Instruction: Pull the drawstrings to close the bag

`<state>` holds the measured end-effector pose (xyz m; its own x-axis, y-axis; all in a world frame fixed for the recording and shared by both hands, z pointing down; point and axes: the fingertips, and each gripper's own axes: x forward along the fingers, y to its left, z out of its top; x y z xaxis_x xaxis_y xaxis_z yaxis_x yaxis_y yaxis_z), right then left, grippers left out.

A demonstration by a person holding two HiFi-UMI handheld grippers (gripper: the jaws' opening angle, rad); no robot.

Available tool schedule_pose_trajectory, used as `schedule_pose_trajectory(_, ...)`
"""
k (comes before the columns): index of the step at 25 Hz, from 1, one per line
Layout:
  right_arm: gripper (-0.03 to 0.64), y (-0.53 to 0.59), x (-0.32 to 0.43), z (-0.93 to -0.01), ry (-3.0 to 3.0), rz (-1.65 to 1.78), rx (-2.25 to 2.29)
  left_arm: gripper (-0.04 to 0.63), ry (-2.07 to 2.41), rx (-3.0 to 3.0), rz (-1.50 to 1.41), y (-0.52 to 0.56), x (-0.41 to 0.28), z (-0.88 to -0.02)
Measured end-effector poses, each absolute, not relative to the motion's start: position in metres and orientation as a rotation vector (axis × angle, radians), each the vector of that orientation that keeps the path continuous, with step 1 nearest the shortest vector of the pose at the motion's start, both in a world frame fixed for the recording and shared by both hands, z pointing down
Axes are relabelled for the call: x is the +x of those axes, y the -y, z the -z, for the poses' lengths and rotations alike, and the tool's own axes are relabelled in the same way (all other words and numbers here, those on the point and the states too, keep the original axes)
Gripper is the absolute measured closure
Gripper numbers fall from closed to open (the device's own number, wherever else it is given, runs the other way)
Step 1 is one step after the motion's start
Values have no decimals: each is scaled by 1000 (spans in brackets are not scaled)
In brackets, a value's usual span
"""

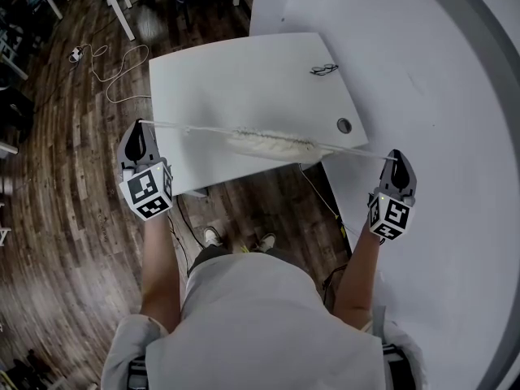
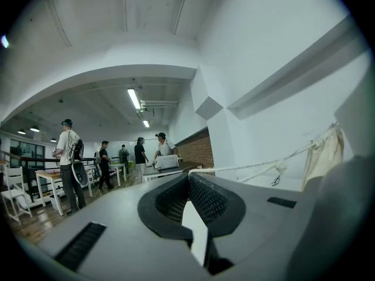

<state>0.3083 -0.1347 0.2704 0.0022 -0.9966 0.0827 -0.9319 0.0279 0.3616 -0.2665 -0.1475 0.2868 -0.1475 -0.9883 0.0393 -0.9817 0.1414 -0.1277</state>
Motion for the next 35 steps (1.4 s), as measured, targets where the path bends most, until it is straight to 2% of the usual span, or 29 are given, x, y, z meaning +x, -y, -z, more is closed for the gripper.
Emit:
schedule_pose_trajectory(28,572,121,341,-283,1946,219,2034,578,-2387,-2005,95,148,-280,-293)
schedule_pose_trajectory(35,572,120,343,-287,1959,202,2043,578,-2409,-2058,-2,145,-282,-292)
